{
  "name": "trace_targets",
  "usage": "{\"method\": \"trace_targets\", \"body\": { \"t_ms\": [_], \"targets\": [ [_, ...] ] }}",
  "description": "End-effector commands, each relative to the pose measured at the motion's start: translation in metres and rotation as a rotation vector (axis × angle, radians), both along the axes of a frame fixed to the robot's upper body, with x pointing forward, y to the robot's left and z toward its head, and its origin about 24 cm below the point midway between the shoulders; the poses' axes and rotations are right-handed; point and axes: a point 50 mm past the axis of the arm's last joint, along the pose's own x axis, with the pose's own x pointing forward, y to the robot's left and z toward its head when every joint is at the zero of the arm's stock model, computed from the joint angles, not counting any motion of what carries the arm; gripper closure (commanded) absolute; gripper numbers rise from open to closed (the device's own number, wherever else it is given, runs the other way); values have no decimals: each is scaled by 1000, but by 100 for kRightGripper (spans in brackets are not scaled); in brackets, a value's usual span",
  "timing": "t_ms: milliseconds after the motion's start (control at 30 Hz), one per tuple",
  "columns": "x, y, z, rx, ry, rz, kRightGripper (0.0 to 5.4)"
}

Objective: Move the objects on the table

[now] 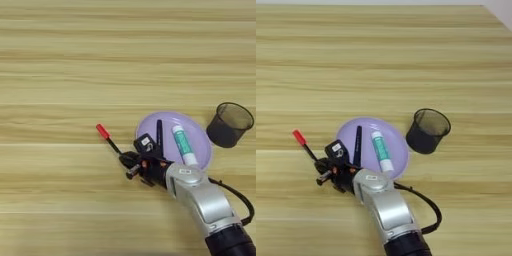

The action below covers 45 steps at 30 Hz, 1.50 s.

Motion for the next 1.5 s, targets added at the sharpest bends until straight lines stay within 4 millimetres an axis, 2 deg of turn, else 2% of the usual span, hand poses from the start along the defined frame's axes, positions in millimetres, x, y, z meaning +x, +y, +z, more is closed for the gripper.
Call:
{"method": "trace_targets", "body": {
  "t_ms": [33, 233, 633, 1500],
  "targets": [
    [26, -6, 34, 26, -163, -53, 498],
    [37, -22, 37, -7, -184, -125, 498],
    [45, -39, 31, -67, -159, -220, 498],
    [46, -45, 19, -80, -68, -262, 498]
  ]
}}
